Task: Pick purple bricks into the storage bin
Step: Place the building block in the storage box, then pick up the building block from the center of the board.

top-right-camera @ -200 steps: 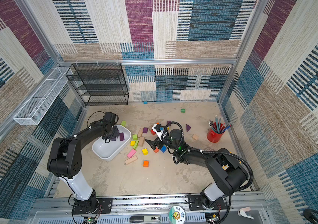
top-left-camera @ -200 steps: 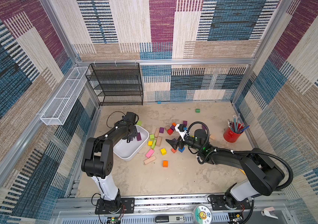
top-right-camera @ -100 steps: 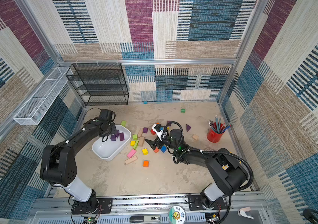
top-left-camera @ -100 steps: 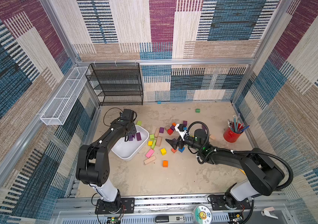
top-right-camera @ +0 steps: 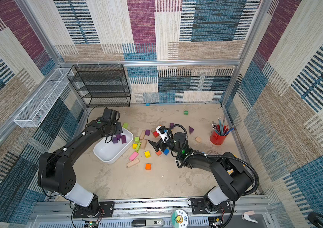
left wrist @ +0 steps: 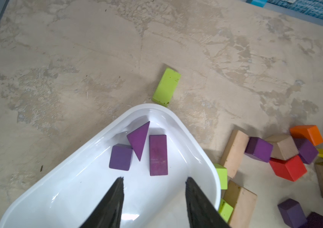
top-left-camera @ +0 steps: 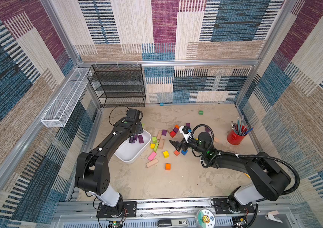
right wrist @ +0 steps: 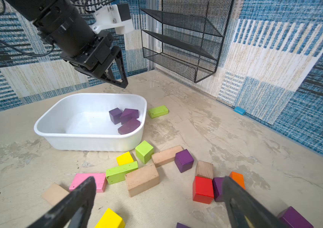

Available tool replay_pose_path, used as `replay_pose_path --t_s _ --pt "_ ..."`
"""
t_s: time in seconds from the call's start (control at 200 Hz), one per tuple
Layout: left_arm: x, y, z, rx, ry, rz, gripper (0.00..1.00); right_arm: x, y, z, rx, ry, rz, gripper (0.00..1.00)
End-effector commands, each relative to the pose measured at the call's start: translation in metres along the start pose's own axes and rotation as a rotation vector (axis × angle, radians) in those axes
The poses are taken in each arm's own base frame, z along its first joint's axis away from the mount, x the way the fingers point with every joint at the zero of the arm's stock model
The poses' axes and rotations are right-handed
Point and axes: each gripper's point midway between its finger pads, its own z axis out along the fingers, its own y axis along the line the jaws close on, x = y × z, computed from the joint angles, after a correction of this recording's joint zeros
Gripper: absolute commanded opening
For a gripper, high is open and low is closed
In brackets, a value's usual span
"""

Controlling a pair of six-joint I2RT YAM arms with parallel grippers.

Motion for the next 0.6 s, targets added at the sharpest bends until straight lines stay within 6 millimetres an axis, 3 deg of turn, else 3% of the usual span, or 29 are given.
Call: replay_pose_path --t_s 0.0,0.381,0.596 --pt "0.001 -0.015 -0.005 0.027 0.004 0.094 0.53 -0.013 -0.009 -0.003 0.056 -0.052 0.011 1.00" --pt "0.007 -0.077 -0.002 0.130 0.029 0.282 0.53 -0.012 -0.024 -0.003 0.141 -0.048 0.033 1.00" --pt "0.010 -0.097 0.001 0.165 0.044 0.325 0.53 -0.011 -0.034 -0.003 0.188 -0.041 0.048 1.00"
